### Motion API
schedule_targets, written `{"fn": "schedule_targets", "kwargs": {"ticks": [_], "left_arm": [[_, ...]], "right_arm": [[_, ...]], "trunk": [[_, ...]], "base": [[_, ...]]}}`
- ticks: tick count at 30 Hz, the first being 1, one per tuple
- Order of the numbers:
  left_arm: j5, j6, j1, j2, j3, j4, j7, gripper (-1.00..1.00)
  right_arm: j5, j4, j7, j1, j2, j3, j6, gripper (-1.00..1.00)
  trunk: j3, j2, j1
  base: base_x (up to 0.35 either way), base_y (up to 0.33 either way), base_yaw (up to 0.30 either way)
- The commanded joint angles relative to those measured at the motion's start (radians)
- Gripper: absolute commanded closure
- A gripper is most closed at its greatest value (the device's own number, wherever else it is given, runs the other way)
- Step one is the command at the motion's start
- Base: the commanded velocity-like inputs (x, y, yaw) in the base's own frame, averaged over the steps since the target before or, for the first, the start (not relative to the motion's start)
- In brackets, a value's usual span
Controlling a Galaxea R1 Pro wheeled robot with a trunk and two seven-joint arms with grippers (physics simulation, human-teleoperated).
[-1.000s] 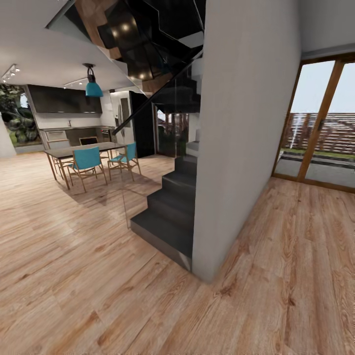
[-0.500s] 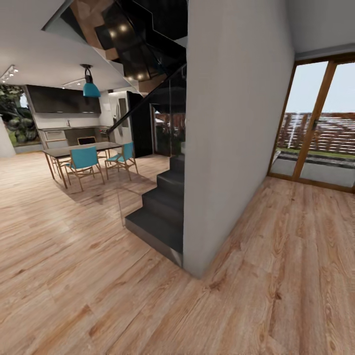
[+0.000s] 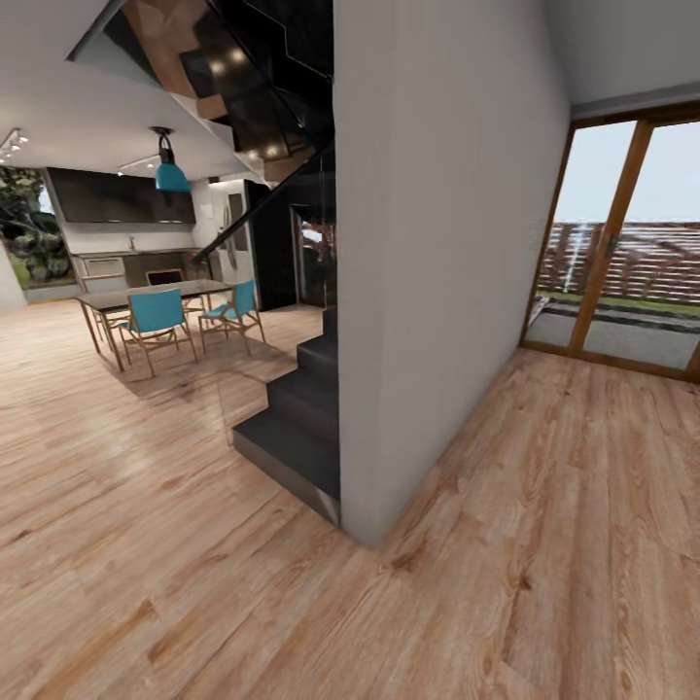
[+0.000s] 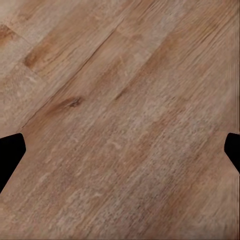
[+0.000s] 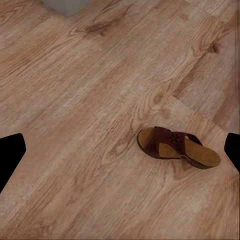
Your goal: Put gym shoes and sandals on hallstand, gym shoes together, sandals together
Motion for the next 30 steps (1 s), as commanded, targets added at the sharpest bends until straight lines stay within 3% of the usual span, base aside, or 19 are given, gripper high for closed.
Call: {"fn": "schedule_targets", "kwargs": {"ticks": [1,23,30], "left_arm": [[0.001,-0.003,-0.001,0.0,0.001,0.001,-0.002,-1.0],[0.001,-0.003,-0.003,0.0,0.001,0.001,-0.002,-1.0],[0.001,-0.003,-0.004,0.0,0.001,0.002,-0.001,-1.0]], "right_arm": [[0.0,0.001,0.0,-0.001,0.0,0.0,-0.003,-1.0],[-0.001,-0.004,-0.001,-0.001,0.0,-0.001,-0.002,-1.0],[-0.002,-0.008,-0.001,-0.001,0.0,-0.002,-0.001,-1.0]], "trunk": [[-0.001,-0.001,0.0],[-0.001,-0.001,0.0],[-0.001,-0.001,0.0]], "base": [[-0.001,-0.272,0.0],[0.0,-0.273,-0.003],[0.0,-0.273,-0.179]]}}
